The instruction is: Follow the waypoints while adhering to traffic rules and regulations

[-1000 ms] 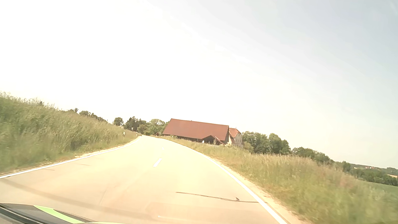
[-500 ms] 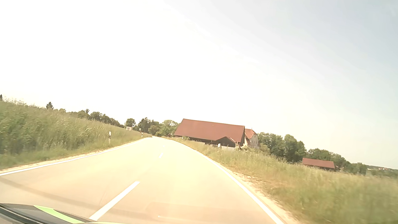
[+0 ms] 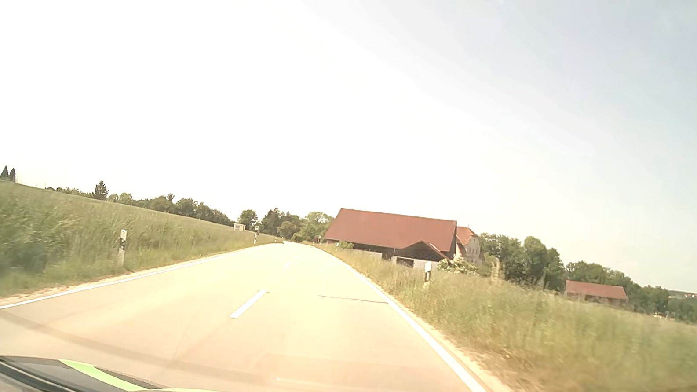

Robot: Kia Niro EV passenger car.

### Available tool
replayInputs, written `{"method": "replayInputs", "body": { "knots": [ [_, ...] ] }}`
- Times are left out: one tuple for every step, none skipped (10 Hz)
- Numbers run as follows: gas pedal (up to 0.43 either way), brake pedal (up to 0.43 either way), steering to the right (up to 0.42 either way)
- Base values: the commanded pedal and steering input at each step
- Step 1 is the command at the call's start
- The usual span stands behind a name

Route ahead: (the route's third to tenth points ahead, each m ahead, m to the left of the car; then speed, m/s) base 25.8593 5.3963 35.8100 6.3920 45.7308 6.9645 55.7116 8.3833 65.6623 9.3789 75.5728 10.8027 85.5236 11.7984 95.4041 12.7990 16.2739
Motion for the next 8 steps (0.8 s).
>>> {"method": "replayInputs", "body": {
  "knots": [
    [0.24, 0.0, -0.035],
    [0.24, 0.0, -0.035],
    [0.24, 0.0, -0.035],
    [0.24, 0.0, -0.034],
    [0.24, 0.0, -0.034],
    [0.24, 0.0, -0.033],
    [0.24, 0.0, -0.031],
    [0.24, 0.0, -0.029]
  ]
}}
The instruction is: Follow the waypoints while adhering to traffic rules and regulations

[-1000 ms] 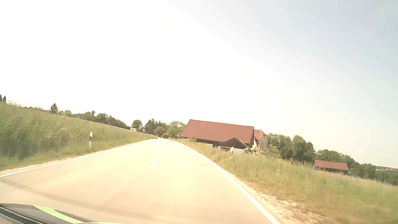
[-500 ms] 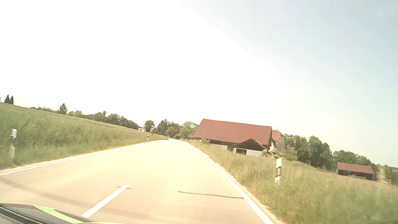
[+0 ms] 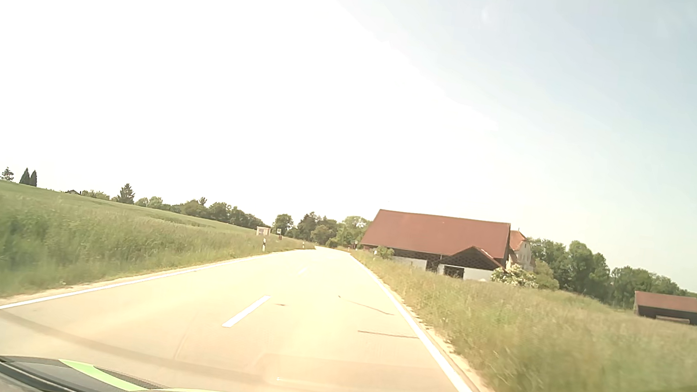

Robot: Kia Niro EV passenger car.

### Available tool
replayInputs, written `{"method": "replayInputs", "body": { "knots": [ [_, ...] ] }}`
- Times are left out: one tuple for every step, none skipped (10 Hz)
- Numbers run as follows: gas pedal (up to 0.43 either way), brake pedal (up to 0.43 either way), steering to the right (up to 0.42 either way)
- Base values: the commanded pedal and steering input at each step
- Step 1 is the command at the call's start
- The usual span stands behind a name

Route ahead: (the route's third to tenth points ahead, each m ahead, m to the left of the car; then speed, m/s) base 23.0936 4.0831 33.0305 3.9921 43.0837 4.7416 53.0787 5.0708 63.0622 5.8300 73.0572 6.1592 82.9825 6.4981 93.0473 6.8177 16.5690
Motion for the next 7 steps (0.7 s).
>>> {"method": "replayInputs", "body": {
  "knots": [
    [0.24, 0.0, -0.026],
    [0.24, 0.0, -0.023],
    [0.24, 0.0, -0.019],
    [0.24, 0.0, -0.017],
    [0.24, 0.0, -0.013],
    [0.24, 0.0, -0.01],
    [0.24, 0.0, -0.01]
  ]
}}
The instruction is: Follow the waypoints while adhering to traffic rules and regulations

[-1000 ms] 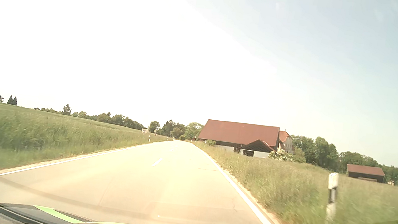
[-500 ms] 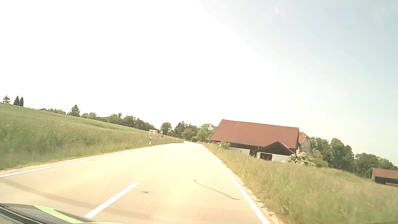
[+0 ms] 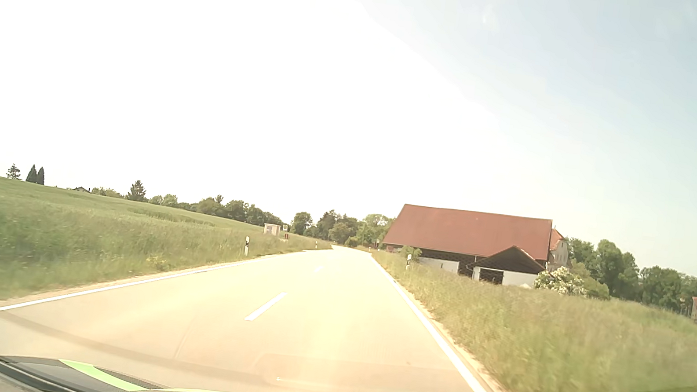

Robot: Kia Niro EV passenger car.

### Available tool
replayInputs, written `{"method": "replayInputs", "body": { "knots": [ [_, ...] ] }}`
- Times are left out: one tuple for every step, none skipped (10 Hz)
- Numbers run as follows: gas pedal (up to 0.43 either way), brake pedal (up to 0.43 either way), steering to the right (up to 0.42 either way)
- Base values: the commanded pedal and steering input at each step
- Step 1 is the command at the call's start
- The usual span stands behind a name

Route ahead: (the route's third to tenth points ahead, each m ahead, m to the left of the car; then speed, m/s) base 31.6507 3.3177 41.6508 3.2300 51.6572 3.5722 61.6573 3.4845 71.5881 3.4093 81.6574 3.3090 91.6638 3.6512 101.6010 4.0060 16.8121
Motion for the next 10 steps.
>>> {"method": "replayInputs", "body": {
  "knots": [
    [0.24, 0.0, -0.009],
    [0.24, 0.0, -0.009],
    [0.24, 0.0, -0.007],
    [0.24, 0.0, -0.005],
    [0.24, 0.0, -0.002],
    [0.24, 0.0, 0.0],
    [0.24, 0.0, 0.0],
    [0.24, 0.0, 0.001],
    [0.228, 0.0, 0.003],
    [0.197, 0.0, 0.003]
  ]
}}
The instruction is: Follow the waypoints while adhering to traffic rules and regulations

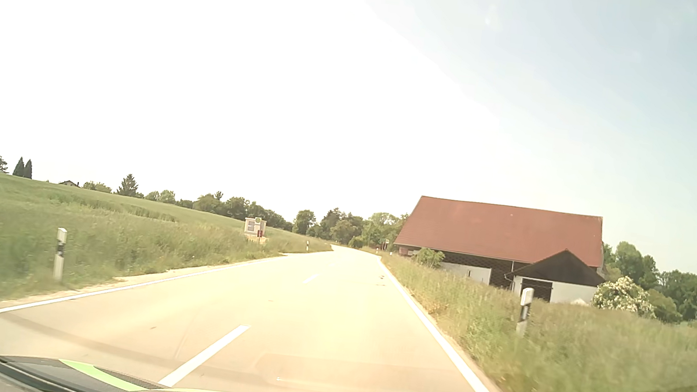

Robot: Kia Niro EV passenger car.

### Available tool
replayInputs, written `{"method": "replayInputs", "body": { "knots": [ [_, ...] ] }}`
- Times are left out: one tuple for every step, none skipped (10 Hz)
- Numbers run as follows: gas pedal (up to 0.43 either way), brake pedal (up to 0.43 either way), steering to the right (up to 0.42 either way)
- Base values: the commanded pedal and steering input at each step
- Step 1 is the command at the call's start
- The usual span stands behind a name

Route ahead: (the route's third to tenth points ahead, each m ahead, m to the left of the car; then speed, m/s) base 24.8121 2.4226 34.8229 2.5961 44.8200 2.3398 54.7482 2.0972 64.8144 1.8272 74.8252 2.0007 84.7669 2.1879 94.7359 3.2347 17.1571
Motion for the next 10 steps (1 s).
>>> {"method": "replayInputs", "body": {
  "knots": [
    [0.169, 0.0, 0.003],
    [0.15, 0.0, 0.003],
    [0.15, 0.0, 0.003],
    [0.15, 0.0, 0.002],
    [0.15, 0.0, 0.002],
    [0.15, 0.0, 0.002],
    [0.15, 0.0, 0.002],
    [0.13, 0.0, 0.002],
    [0.11, 0.0, 0.002],
    [0.11, 0.0, 0.002]
  ]
}}
